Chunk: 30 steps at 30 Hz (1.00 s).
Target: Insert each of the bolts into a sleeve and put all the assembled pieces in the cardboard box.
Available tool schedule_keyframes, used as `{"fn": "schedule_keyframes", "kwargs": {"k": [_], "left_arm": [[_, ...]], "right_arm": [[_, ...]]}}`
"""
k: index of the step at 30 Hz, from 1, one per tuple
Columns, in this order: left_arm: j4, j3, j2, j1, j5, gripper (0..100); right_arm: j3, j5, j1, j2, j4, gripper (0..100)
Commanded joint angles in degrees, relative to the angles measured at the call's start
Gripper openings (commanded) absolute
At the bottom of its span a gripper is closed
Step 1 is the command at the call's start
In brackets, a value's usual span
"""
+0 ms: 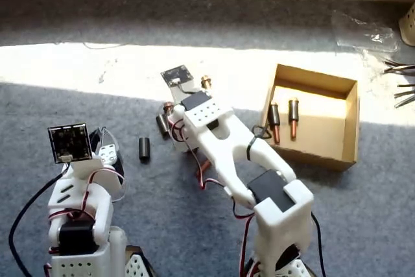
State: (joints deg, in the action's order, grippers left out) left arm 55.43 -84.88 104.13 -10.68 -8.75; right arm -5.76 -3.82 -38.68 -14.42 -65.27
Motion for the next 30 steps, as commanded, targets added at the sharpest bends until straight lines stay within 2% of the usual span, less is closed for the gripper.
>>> {"fn": "schedule_keyframes", "kwargs": {"k": [1,6,11,21,28,30], "left_arm": [[-2.3,0.2,0.3,-0.2,0.2,5],[-2.3,0.1,0.3,-0.2,0.2,5],[-2.3,0.1,0.3,-0.2,0.2,5],[-2.3,0.1,0.3,-0.2,0.2,5],[-2.3,0.1,0.3,-0.2,0.2,5],[-2.3,0.1,0.3,-0.2,0.2,5]], "right_arm": [[1.8,1.8,0.9,9.2,-0.7,0.5],[-0.9,2.0,0.8,17.4,-0.7,0.5],[-4.8,7.7,0.8,27.7,-0.7,0.5],[-13.1,8.3,1.1,51.2,-0.8,0.5],[-14.8,8.4,1.2,65.7,-8.3,0.5],[-14.8,10.9,1.9,69.0,-10.3,0.5]]}}
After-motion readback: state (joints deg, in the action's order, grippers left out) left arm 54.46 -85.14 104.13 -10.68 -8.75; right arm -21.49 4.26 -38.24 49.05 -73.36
